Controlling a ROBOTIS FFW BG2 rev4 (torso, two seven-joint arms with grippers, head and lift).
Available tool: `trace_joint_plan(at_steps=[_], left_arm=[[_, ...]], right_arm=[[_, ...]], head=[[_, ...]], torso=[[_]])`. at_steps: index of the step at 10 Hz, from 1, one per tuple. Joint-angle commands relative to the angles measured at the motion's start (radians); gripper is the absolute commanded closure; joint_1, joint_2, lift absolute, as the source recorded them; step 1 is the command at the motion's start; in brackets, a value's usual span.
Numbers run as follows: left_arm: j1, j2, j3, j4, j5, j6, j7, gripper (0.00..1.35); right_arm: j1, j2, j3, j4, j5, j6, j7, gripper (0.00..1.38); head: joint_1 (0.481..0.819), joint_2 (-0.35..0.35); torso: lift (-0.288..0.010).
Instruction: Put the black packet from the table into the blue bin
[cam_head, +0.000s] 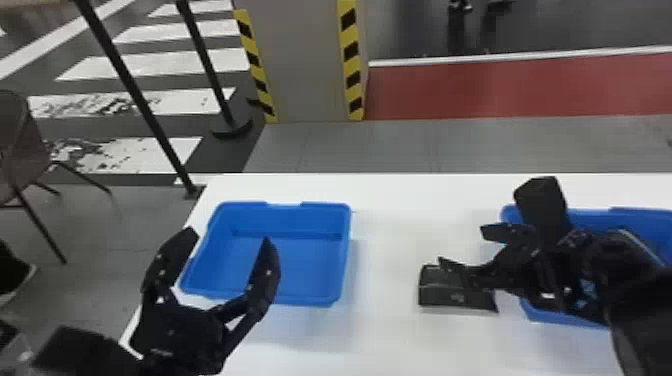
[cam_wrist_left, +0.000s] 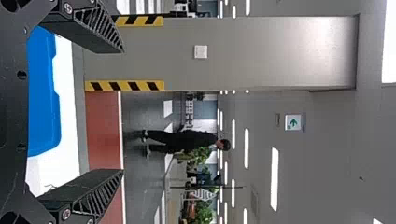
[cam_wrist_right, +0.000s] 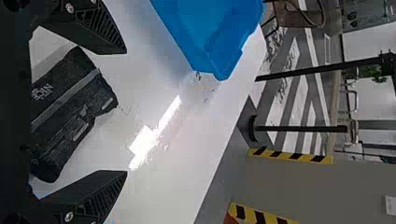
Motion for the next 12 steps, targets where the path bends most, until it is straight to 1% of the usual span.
trace_joint_plan(at_steps=[1,2,3,4,6,8,10,12], left_arm=[[-0.001,0.001,-0.001,0.0,-0.002,0.006,0.001,0.11],[-0.006,0.001,-0.005,0.0,-0.002,0.011,-0.001,0.11],[-0.009,0.002,-0.007,0.0,-0.006,0.016,-0.001,0.11],[-0.011,0.004,-0.009,0.0,-0.008,0.021,0.001,0.11],[-0.016,0.002,-0.011,0.0,-0.008,0.026,0.001,0.11],[-0.018,0.002,-0.011,0.0,-0.01,0.026,0.001,0.11],[-0.021,0.002,-0.011,0.0,-0.008,0.026,0.001,0.11],[-0.016,0.002,-0.009,0.002,-0.004,0.023,0.001,0.11]], right_arm=[[-0.087,-0.008,0.071,0.074,0.014,0.06,0.023,0.09],[-0.143,-0.011,0.111,0.136,0.024,0.074,0.048,0.09],[-0.183,-0.016,0.153,0.17,0.03,0.096,0.057,0.09],[-0.21,-0.019,0.171,0.185,0.044,0.153,0.062,0.09],[-0.274,-0.023,0.237,0.266,0.036,0.165,0.096,0.07],[-0.293,-0.022,0.305,0.295,0.042,0.185,0.096,0.07],[-0.303,-0.027,0.356,0.332,0.042,0.185,0.099,0.06],[-0.301,-0.027,0.362,0.337,0.098,0.192,0.097,0.06]], head=[[0.695,0.224],[0.695,0.236],[0.695,0.24],[0.695,0.244],[0.695,0.239],[0.695,0.249],[0.695,0.261],[0.695,0.267]], torso=[[-0.11],[-0.11],[-0.11],[-0.11],[-0.11],[-0.11],[-0.11],[-0.11]])
